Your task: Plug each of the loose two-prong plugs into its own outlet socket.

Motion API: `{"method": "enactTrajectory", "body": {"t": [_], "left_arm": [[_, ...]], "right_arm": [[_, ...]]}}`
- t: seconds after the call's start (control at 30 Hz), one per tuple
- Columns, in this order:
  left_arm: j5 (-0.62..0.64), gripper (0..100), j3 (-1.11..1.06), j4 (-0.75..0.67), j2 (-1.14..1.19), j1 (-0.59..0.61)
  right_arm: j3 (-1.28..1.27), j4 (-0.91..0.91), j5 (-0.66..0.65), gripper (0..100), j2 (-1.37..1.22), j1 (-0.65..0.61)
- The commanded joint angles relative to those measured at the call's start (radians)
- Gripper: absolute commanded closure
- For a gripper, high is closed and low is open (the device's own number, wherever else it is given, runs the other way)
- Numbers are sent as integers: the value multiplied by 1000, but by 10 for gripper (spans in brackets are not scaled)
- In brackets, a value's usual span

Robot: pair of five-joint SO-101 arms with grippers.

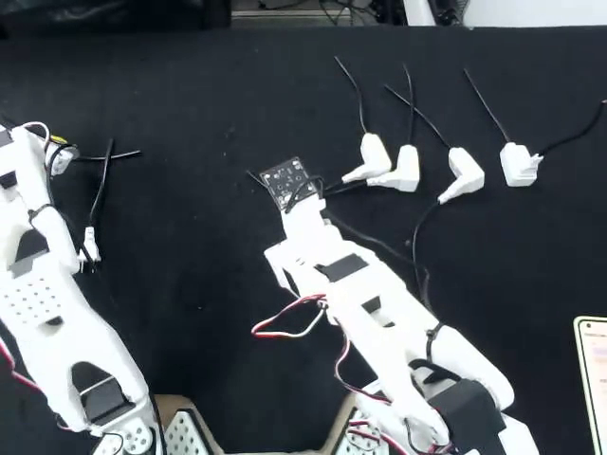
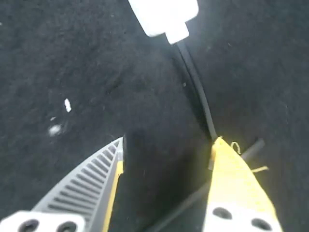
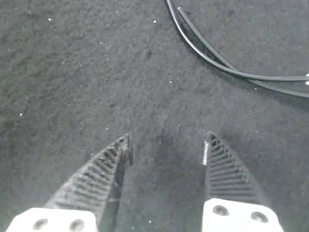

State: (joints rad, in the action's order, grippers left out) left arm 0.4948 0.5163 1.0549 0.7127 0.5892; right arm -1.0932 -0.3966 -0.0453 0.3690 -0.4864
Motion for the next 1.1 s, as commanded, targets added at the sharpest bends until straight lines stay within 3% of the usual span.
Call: {"method": "enactTrajectory", "body": {"t": [0.0,0.2,0.4,0.6,0.77,0.9,1.0,1.07], "left_arm": [[23,701,168,0,55,22],[20,713,277,2,183,27],[23,976,294,2,210,48],[20,970,423,164,209,70],[17,970,716,404,210,104],[14,970,984,512,221,154],[-81,970,1155,571,219,179],[-157,970,1144,615,209,179]], "right_arm": [[-2,26,-3,776,35,-9],[-2,26,-3,776,36,-9],[-2,26,-3,776,39,-9],[-1,26,-3,776,38,-9],[-1,26,-3,776,36,-9],[-1,26,-3,776,35,-9],[-1,26,-3,776,35,-9],[-1,26,-3,776,35,-9]]}}
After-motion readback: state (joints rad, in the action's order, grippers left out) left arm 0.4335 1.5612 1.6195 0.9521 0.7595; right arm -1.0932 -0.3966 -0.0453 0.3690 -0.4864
